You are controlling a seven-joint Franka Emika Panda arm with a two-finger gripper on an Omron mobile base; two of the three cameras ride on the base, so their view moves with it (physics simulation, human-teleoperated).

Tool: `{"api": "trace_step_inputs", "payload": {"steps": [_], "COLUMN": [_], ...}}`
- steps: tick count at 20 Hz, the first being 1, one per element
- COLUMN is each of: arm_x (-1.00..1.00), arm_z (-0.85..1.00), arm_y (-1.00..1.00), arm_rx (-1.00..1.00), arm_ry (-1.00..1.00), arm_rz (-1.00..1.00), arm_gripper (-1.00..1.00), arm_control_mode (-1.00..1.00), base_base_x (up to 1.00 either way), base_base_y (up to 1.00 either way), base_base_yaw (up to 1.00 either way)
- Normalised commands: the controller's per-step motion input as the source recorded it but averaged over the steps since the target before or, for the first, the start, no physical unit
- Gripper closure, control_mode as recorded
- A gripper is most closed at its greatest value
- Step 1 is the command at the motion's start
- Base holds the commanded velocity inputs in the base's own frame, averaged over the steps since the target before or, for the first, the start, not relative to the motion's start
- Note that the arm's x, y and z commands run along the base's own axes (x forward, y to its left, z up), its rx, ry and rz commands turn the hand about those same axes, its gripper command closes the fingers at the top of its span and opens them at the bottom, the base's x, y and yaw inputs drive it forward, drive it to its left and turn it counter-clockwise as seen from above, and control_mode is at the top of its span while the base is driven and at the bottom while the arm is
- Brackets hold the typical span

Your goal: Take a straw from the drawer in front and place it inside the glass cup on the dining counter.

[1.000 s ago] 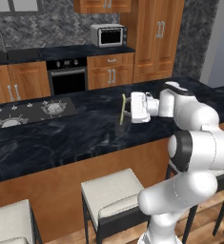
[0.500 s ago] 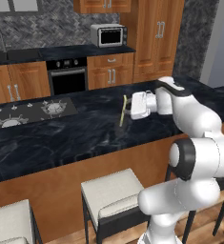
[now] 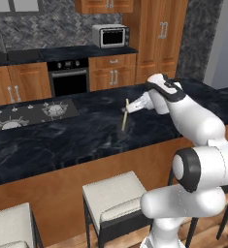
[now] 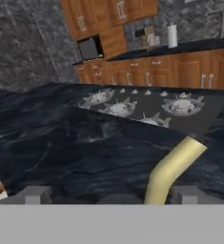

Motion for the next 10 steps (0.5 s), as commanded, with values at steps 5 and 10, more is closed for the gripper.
{"api": "trace_step_inputs", "payload": {"steps": [5,10], "arm_x": [0.08,0.01], "arm_z": [0.21,0.27], "arm_y": [0.00,0.00], "arm_rx": [-0.02,0.00], "arm_ry": [0.46,0.46], "arm_rz": [-0.20,-0.22], "arm_gripper": [-1.00,-1.00], "arm_control_mode": [-1.00,-1.00], "base_base_x": [0.00,0.00], "base_base_y": [0.00,0.00], "base_base_yaw": [0.00,0.00]}}
